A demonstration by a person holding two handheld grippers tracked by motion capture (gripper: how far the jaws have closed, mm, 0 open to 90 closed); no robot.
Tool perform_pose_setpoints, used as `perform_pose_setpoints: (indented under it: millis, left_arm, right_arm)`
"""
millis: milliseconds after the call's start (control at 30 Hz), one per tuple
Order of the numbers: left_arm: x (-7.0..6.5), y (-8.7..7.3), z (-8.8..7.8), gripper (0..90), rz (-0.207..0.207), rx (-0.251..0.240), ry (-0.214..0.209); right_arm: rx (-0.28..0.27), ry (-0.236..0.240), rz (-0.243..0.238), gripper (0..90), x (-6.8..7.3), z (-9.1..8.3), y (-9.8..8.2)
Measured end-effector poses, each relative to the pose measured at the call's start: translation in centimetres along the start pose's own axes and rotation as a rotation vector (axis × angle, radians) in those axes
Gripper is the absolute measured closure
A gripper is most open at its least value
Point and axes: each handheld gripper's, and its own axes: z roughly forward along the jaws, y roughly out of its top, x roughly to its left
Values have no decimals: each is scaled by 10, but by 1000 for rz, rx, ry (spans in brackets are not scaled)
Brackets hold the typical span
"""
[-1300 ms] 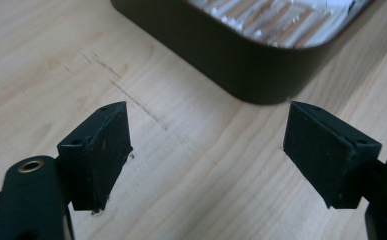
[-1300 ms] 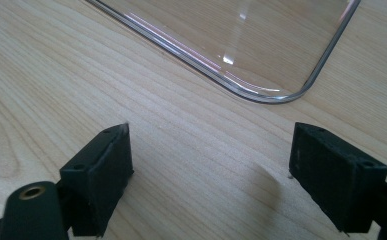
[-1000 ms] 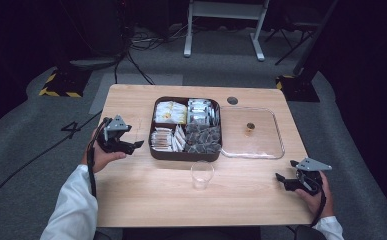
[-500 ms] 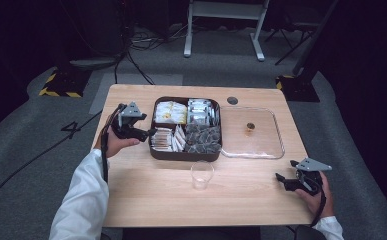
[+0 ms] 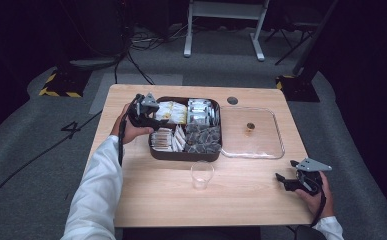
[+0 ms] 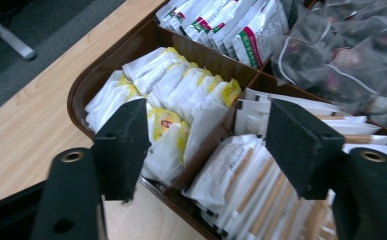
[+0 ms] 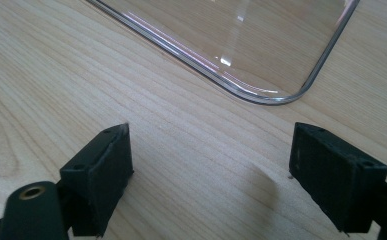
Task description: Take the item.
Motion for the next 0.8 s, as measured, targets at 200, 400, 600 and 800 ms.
perform_pose_setpoints:
  millis: [200, 400, 600, 800]
  left_arm:
    - [-1, 9, 18, 441, 15, 23, -43]
    - [2, 10, 30, 454, 0, 51, -41]
    - [8, 9, 39, 487, -28, 70, -20]
    - [11, 4, 49, 544, -46, 93, -44]
  right_arm:
    - [1, 1, 0, 177, 0, 0, 0]
    - [-1, -1, -3, 177, 0, 0, 0]
    - [-2, -2, -8, 178, 0, 0, 0]
    - [-3, -3, -8, 178, 1, 0, 0]
